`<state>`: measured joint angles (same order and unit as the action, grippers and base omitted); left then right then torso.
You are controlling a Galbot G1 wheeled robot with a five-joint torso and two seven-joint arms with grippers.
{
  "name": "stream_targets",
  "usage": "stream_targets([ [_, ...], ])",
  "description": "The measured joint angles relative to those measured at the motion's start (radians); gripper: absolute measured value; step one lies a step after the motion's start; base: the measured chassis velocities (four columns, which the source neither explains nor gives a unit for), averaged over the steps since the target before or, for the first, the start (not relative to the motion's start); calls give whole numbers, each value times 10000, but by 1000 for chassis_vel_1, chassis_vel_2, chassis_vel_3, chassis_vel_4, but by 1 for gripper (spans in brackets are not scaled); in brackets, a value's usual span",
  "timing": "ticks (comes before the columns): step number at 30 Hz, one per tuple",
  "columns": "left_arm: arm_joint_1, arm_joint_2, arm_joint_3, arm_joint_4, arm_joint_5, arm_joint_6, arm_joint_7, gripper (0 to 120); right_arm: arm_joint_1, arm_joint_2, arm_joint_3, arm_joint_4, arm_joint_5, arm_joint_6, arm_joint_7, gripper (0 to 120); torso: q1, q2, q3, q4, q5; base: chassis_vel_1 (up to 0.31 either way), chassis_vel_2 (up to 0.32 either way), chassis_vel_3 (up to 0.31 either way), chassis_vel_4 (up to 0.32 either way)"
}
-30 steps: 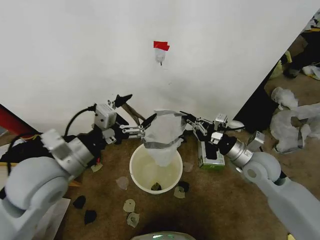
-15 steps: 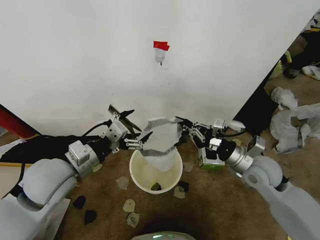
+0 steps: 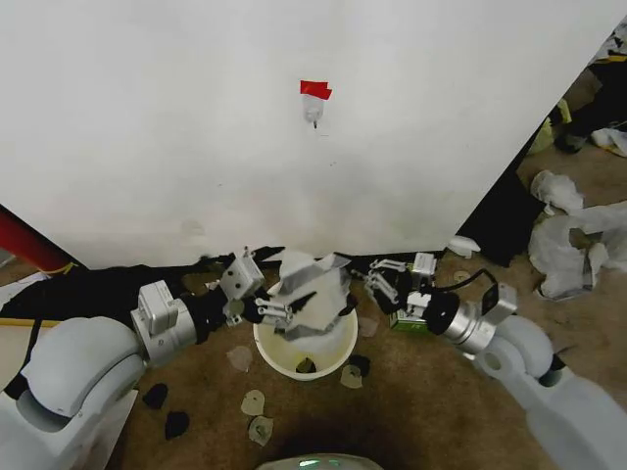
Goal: Place the garbage bag over the trash bin.
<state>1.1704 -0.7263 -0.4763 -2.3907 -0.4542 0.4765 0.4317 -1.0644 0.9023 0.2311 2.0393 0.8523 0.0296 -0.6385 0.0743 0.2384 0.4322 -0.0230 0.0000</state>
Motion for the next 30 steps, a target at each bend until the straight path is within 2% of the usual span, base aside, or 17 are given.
stream_targets([
  [1, 0, 0, 0, 0, 0, 0, 0, 94, 0, 0, 0, 0, 0, 0, 0, 0, 0, 0, 0, 0, 0, 0, 0, 0, 0],
  [4, 110, 12, -47, 100, 392, 945, -169, 84, 237, 307, -288, -124, 91, 136, 8, 0, 0, 0, 0, 0, -2, 0, 0, 0, 0],
  [7, 215, 3, -250, 154, 369, 1733, -361, 69, 365, 552, -440, -339, 116, 297, 8, 0, 0, 0, 0, 1, -2, 0, 0, 0, 0],
  [8, 215, 3, -250, 154, 369, 1733, -361, 69, 365, 552, -440, -339, 116, 297, 8, 0, 0, 0, 0, 1, -2, 0, 0, 0, 0],
  [14, 267, 204, -536, 228, 201, 2194, -478, 46, 37, 636, -92, -641, 118, 492, -603, 0, 0, 0, 0, 0, -2, 0, 0, 0, 0],
  [15, 267, 204, -536, 228, 201, 2194, -478, 46, 37, 636, -92, -641, 118, 492, -603, 0, 0, 0, 0, 0, -2, 0, 0, 0, 0],
  [21, 141, 658, -623, 211, -49, 2478, -453, 20, -621, 415, 1071, -615, 1104, -21, -2124, 0, 0, 0, 0, -1, -2, 0, 0, 0, 0],
  [25, 77, 748, -644, 146, -176, 2589, -462, 12, -772, 328, 1416, -667, 1142, -177, -2783, 0, 0, 0, 0, 0, -1, 0, 0, 0, 0],
  [26, 57, 834, -675, 81, -271, 2617, -467, 3, -878, 255, 1643, -716, 1145, -302, -3196, 0, 0, 0, 0, -1, 0, 0, 0, 0, 0],
  [30, 147, 1241, -792, -200, -558, 2632, -449, 0, -1136, 93, 2104, -991, 960, -613, -4475, 0, 0, 0, 0, -1, 0, 0, 0, 0, 0],
])
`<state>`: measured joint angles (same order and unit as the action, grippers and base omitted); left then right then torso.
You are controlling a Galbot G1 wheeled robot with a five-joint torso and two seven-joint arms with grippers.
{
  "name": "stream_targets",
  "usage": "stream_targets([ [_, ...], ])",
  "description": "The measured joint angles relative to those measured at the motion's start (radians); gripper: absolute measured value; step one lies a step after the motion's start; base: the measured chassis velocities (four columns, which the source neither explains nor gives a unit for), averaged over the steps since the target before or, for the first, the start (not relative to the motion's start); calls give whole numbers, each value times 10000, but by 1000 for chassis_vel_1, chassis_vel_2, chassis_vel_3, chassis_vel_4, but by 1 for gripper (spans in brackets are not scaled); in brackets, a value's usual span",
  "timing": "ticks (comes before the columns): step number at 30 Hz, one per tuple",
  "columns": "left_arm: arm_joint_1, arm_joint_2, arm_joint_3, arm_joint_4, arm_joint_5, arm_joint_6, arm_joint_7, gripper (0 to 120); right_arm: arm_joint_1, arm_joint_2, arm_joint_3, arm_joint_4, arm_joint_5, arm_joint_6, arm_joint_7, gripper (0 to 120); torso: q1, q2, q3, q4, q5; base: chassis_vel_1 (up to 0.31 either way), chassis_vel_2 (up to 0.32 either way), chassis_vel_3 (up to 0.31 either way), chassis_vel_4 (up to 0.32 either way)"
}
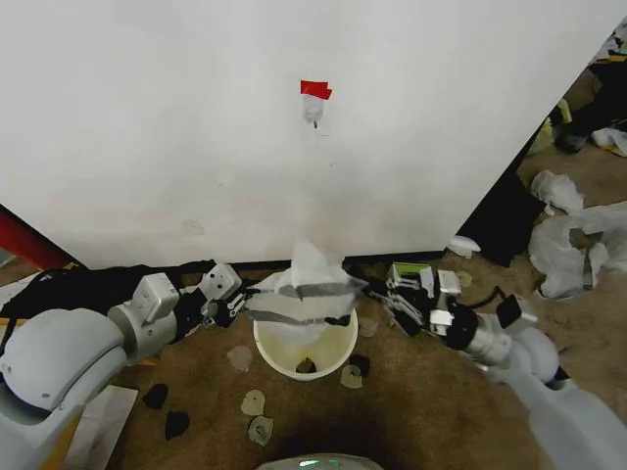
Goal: Place the garbage bag over the trash bin.
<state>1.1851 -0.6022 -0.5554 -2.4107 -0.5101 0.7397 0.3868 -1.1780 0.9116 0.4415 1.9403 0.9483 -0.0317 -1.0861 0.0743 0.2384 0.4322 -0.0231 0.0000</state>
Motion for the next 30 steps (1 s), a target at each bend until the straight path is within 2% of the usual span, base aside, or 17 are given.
stream_targets([
  [5, 97, 562, -273, -281, -222, -1, 135, 0, -70, 34, 10, -246, -466, -106, -211, 0, 0, 0, 0, 0, 2, 0, 0, 0, 0],
  [9, 96, 890, -775, -415, -460, -10, 240, 0, -199, 39, -221, 224, 249, -737, 212, 0, 0, 0, 0, 1, 0, 0, 0, 0, 0],
  [19, 85, 1017, -1231, -653, -488, -25, 394, 0, -449, 44, -557, 900, 512, -1118, 350, 0, 0, 0, 1, 0, 0, 0, 0, 0, 0],
  [30, 0, 744, -1524, -915, -145, -36, 416, 0, -669, -148, -472, 1866, 931, -1203, 513, 0, 0, 0, 1, 1, 0, 0, 0, 0, 0],
])
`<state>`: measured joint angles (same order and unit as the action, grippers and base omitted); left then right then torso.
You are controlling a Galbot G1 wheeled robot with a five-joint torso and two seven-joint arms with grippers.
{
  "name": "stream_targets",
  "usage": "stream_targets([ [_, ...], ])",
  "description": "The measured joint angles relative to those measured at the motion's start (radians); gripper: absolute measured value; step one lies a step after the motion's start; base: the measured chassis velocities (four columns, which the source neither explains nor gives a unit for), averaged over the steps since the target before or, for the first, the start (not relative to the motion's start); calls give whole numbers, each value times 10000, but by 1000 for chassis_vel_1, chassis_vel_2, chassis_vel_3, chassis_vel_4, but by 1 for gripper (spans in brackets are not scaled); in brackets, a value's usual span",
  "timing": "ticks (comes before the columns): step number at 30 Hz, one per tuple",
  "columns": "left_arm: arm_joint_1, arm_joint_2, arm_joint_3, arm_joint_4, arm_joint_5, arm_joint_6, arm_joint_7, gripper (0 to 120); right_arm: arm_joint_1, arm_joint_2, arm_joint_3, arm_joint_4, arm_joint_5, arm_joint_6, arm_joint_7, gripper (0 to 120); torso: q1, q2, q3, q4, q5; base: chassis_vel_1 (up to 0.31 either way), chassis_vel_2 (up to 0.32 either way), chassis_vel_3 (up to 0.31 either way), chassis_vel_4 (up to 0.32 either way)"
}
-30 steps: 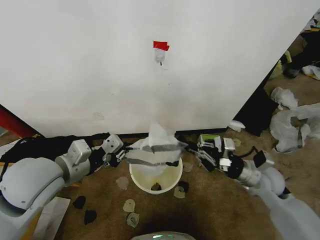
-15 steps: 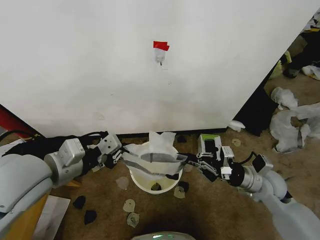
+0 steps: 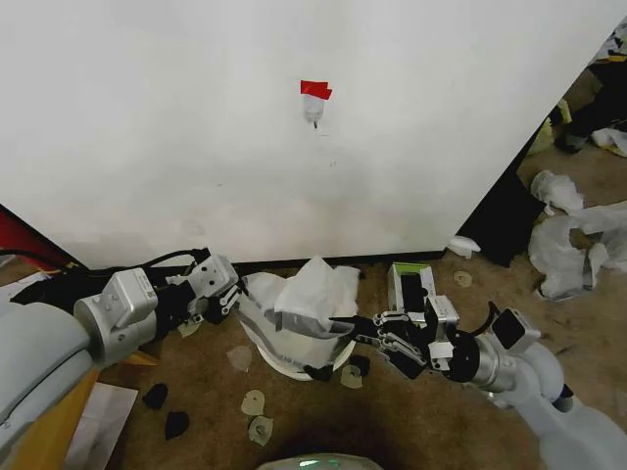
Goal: Place the garbage bag over the trash bin.
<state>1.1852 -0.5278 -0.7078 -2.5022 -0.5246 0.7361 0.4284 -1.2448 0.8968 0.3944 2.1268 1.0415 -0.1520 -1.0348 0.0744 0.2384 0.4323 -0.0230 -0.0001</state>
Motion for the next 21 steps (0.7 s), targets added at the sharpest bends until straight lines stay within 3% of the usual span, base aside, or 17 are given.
stream_targets([
  [14, 163, -37, 241, 458, 1827, -6, 377, 0, 163, 852, -1423, -1606, -714, 958, 639, 0, 2, 0, 0, 0, 2, 0, 0, 0, 0],
  [21, 377, -51, 455, 589, 1936, -7, 377, 0, 299, 895, -1608, -2023, -1256, 1215, 675, 0, 1, 0, -2, 0, 2, 0, 0, 0, 0],
])
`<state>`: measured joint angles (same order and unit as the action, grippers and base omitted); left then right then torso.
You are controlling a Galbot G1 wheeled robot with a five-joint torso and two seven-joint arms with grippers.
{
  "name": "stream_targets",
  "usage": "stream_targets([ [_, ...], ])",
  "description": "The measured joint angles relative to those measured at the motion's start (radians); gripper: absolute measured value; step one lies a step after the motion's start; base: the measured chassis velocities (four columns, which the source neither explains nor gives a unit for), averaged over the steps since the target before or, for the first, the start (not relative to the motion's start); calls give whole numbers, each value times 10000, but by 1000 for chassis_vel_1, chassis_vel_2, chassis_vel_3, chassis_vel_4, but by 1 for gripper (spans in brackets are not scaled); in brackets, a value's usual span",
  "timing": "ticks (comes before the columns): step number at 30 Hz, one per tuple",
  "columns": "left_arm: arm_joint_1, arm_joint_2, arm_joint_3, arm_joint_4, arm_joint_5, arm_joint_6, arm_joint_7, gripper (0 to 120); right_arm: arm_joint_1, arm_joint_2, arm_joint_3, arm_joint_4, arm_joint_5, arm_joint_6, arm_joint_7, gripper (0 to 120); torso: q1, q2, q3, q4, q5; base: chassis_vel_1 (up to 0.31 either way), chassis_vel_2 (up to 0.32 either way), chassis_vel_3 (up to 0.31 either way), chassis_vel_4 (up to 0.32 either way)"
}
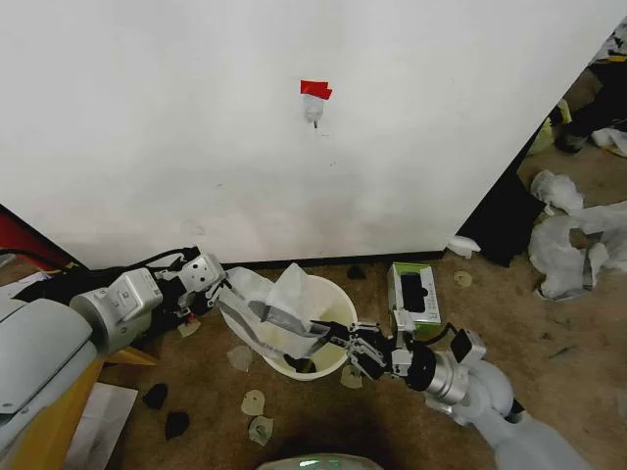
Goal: Place the garbage bag over the trash bin.
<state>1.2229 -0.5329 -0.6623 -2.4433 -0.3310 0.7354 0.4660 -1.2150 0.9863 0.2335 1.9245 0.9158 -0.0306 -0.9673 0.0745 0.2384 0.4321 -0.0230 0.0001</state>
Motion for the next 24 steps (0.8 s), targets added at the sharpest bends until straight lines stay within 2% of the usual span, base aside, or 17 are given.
stream_targets([
  [2, 40, -54, 55, 0, -103, 0, -69, 0, -6, -45, 64, -77, -149, 33, 19, 0, 0, 0, 0, 0, 0, 0, 0, 0, 0],
  [8, 17, -1077, 552, 349, -1378, 0, -857, 0, -126, -439, 762, -582, -1042, 367, 93, 0, -1, 0, 0, 0, -1, 0, 0, 0, 0],
  [12, 24, -1445, 641, 511, -1887, -1, -977, 0, -165, -616, 1000, -803, -1258, 579, 202, 0, 0, 0, 0, -2, 0, 0, 0, 0, 0],
  [24, 554, -1858, 771, 924, -2007, -1, -1106, 0, -98, -779, 1258, -1387, -1002, 844, 511, 0, -1, 0, 2, 0, 0, 0, 0, 0, 0],
])
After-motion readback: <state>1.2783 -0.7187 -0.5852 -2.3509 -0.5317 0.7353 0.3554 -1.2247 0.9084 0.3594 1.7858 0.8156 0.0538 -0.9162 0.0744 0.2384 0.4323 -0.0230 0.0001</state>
